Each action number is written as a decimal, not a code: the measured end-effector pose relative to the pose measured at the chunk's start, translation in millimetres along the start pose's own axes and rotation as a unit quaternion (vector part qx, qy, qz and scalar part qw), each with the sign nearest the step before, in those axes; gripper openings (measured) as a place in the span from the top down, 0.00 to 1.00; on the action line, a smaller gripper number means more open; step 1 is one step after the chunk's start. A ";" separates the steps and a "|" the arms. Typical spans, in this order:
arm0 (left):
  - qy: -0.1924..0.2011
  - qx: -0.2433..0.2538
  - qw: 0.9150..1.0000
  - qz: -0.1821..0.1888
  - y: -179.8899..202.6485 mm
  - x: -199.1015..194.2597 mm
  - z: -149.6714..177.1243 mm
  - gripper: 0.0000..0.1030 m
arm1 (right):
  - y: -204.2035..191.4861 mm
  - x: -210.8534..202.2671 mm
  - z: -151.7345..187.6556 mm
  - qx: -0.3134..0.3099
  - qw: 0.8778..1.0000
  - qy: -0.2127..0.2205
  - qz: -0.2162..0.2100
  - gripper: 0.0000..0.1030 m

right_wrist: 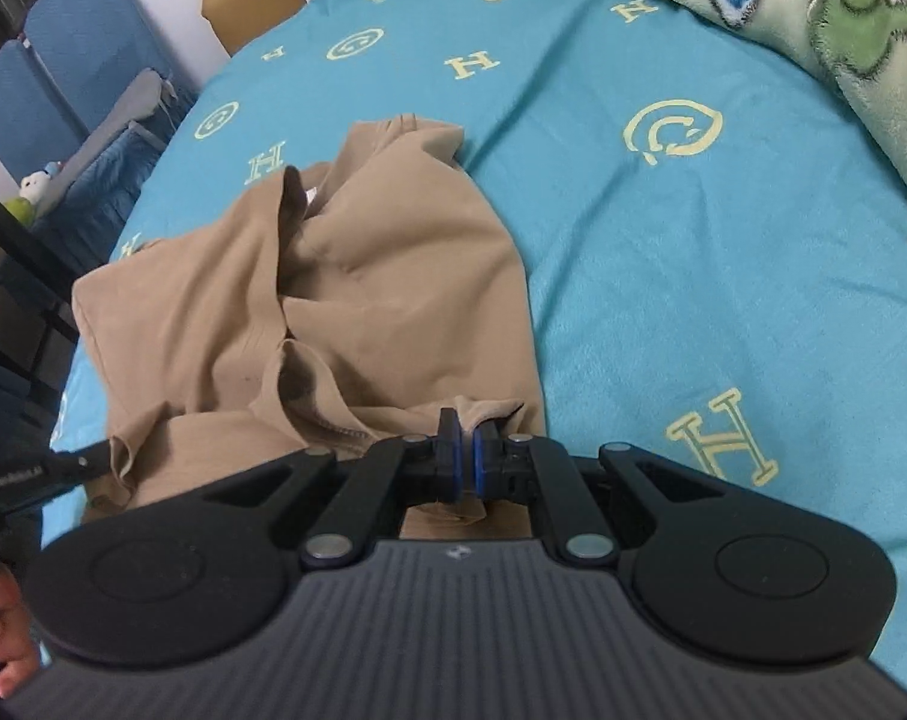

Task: Fold clothes
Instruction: 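Lay the hem onto the collar and open both grippers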

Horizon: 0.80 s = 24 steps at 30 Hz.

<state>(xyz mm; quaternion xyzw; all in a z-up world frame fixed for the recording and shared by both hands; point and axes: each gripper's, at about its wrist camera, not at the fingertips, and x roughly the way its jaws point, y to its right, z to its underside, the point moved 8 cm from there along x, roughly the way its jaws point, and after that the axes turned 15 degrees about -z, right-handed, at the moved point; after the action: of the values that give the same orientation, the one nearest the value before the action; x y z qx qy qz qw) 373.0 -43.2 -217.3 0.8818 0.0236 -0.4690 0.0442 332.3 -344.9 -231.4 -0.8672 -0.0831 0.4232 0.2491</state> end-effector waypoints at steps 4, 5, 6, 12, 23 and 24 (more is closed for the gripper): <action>0.008 0.028 0.999 -0.014 0.9 -17.4 4.1 0.76 | -10.2 -13.8 -2.6 -0.010 1.000 0.003 0.008 0.91; 0.018 0.036 0.999 -0.016 1.6 -28.9 4.0 0.60 | -14.0 -19.7 -2.7 -0.014 1.000 0.006 0.008 0.91; 0.029 0.045 0.998 -0.018 2.4 -41.2 3.8 0.47 | -18.1 -26.5 -2.4 -0.018 1.000 0.009 0.008 0.89; 0.096 0.084 0.992 -0.020 11.0 -127.9 2.8 0.13 | -50.6 -94.2 -0.3 -0.067 0.995 0.070 0.007 0.11; 0.209 0.060 0.976 0.006 -1.9 -279.7 43.9 0.01 | -97.7 -207.1 47.9 -0.144 0.979 0.145 -0.006 0.13; 0.219 0.054 0.974 0.005 -6.7 -286.6 50.3 0.00 | -100.0 -212.9 54.7 -0.148 0.977 0.151 -0.008 0.13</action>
<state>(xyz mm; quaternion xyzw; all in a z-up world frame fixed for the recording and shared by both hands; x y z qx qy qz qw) 170.8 -41.6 -8.0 0.9644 0.0025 -0.2645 -0.0077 162.9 -314.5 -62.1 -0.9476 -0.1129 0.2686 0.1311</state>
